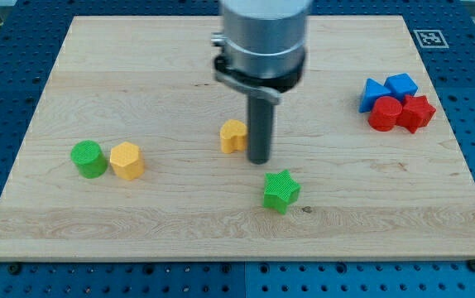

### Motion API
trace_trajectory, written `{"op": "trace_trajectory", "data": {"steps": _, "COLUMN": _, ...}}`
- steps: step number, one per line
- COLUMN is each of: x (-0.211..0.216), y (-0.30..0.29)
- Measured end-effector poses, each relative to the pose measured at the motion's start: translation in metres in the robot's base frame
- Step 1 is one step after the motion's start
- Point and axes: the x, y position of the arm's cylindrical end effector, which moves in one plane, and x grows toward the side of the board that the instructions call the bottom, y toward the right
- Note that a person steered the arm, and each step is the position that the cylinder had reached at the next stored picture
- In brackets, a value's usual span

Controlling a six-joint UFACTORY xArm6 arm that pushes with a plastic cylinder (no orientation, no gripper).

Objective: Push the yellow heart into the green star

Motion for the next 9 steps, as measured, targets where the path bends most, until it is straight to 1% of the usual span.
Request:
{"op": "trace_trajectory", "data": {"steps": 1, "x": 0.001, "y": -0.006}}
{"op": "trace_trajectory", "data": {"steps": 2, "x": 0.005, "y": -0.081}}
{"op": "trace_trajectory", "data": {"steps": 3, "x": -0.003, "y": -0.153}}
{"op": "trace_trajectory", "data": {"steps": 4, "x": -0.040, "y": -0.160}}
{"op": "trace_trajectory", "data": {"steps": 5, "x": -0.061, "y": -0.160}}
{"op": "trace_trajectory", "data": {"steps": 6, "x": -0.065, "y": -0.136}}
{"op": "trace_trajectory", "data": {"steps": 7, "x": -0.065, "y": -0.133}}
{"op": "trace_trajectory", "data": {"steps": 9, "x": -0.048, "y": -0.094}}
